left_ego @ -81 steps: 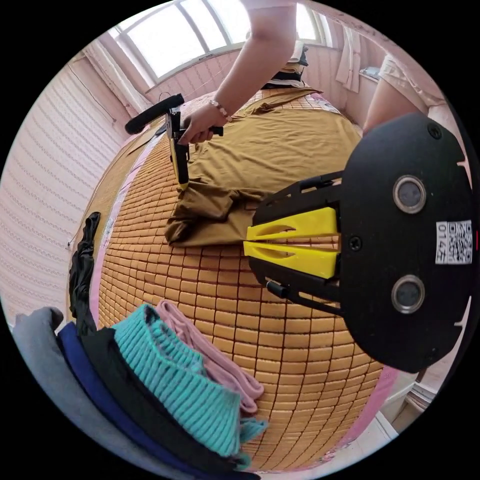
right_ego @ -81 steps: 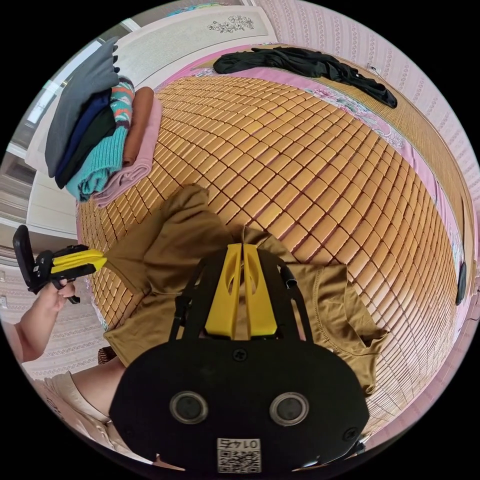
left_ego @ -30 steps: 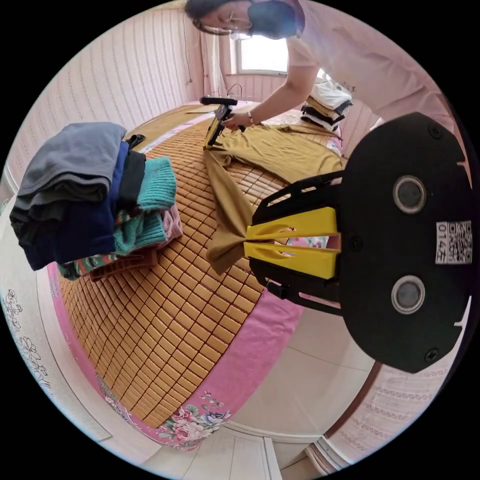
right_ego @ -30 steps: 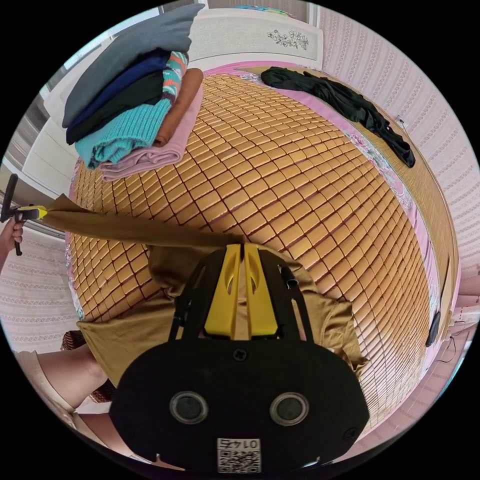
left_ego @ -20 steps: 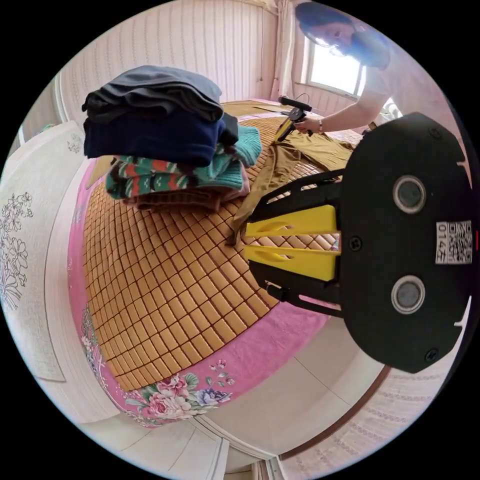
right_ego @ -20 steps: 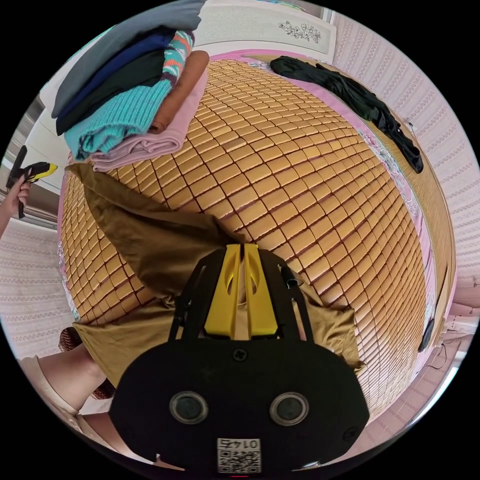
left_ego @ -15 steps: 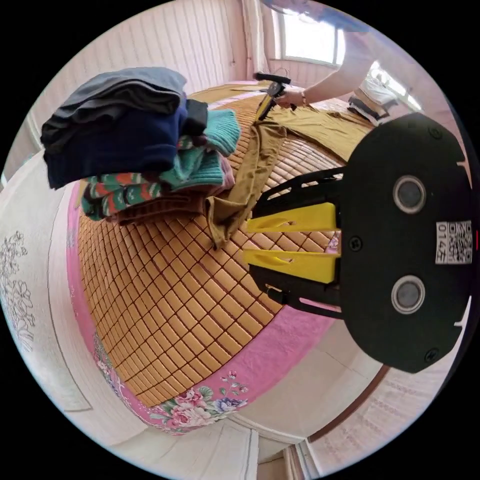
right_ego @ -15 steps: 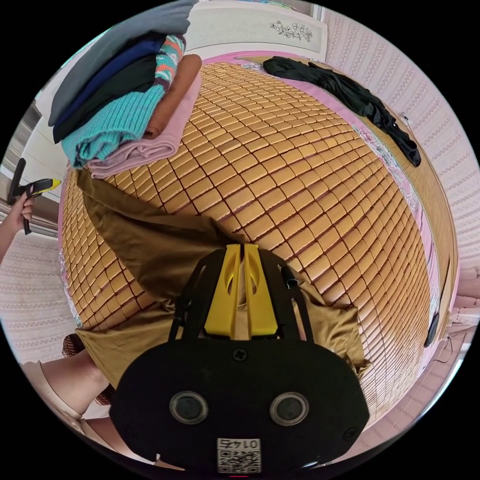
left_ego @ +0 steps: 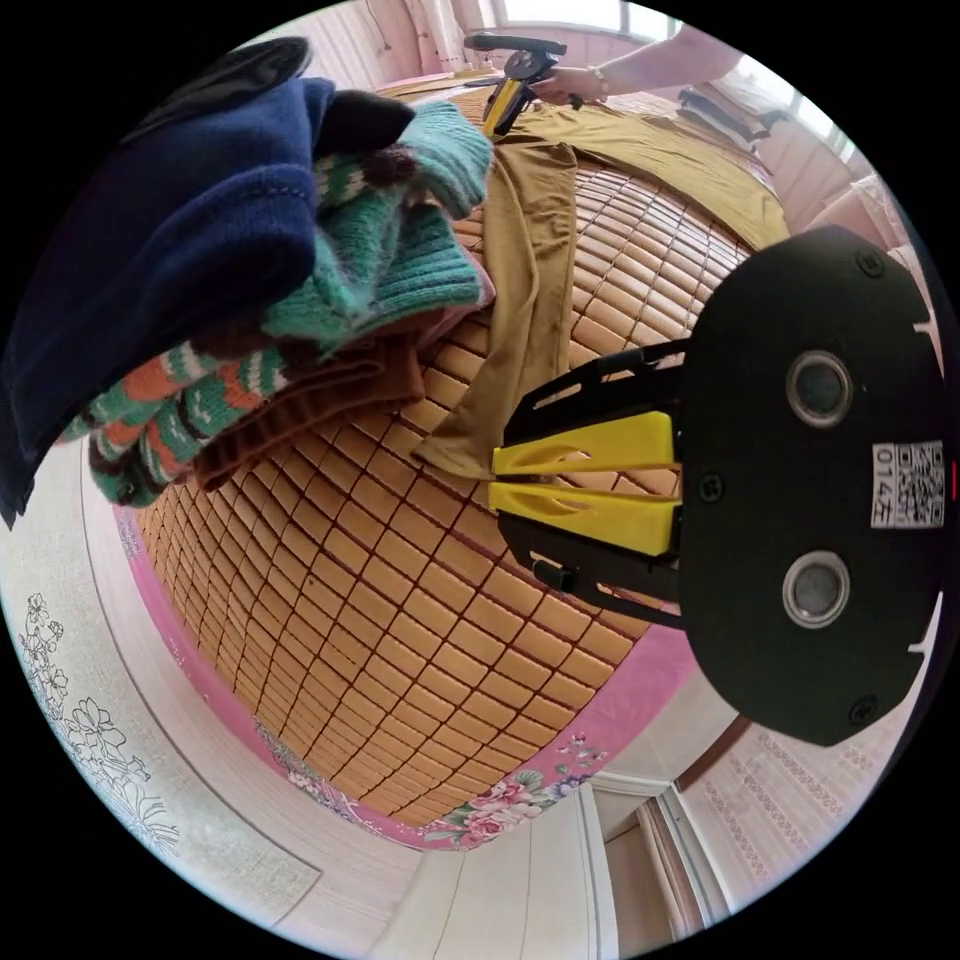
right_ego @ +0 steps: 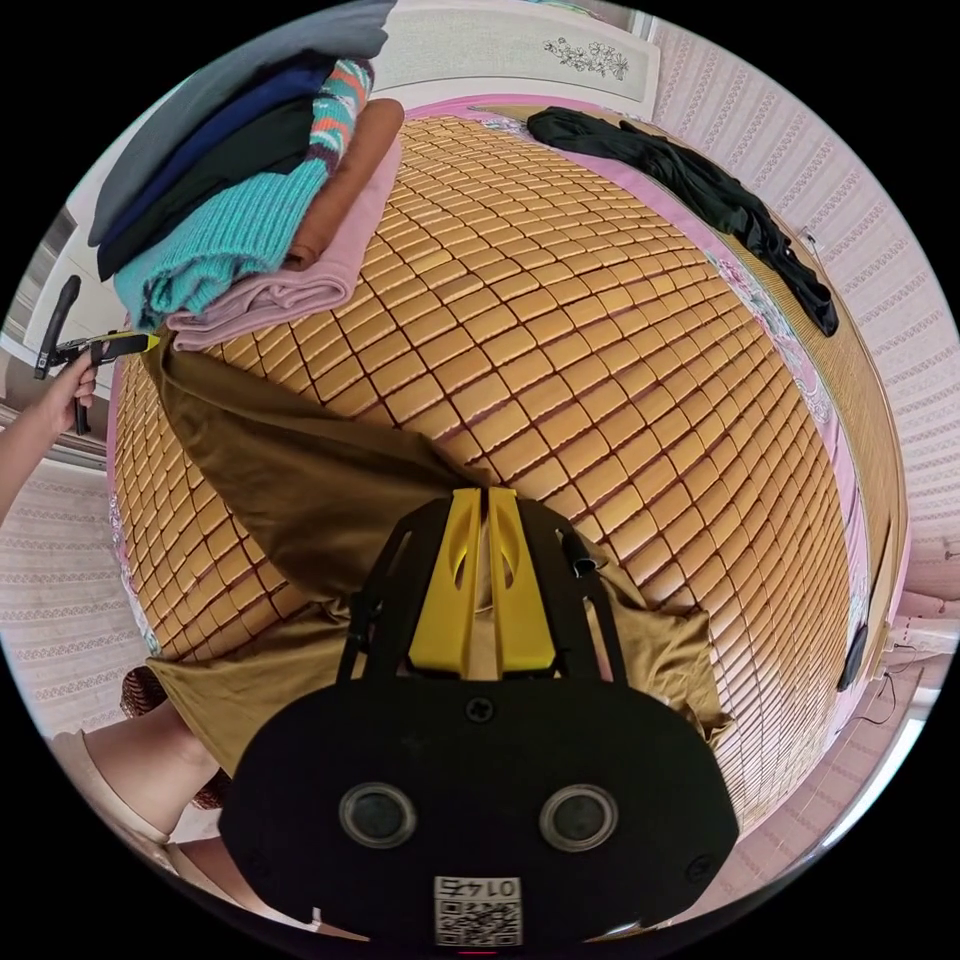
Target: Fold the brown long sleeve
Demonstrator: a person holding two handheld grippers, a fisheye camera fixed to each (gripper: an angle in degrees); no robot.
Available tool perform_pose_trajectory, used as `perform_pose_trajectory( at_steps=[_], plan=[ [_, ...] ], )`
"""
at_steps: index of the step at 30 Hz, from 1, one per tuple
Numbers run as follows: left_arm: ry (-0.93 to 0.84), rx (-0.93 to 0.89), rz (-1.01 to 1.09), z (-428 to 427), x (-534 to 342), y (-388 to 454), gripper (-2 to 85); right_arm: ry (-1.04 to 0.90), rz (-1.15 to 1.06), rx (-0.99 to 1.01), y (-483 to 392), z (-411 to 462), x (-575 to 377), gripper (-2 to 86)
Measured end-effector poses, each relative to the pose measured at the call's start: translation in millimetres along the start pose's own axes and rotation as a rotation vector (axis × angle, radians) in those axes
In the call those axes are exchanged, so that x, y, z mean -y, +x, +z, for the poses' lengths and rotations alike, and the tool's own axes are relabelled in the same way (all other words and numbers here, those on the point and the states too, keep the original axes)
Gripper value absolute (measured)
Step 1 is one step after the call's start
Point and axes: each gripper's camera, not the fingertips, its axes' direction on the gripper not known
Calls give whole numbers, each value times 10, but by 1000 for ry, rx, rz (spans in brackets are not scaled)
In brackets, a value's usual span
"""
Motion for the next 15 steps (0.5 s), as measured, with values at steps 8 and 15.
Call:
perform_pose_trajectory(
  at_steps=[8, 15],
  plan=[
    [16, -157, -56, -388, -790, -151, -7, 25, -52, 47, 63, -147, -10, 5],
    [75, -136, -229, -270, -972, -359, 1, 5, -63, 156, 295, -394, 87, 5]
  ],
)
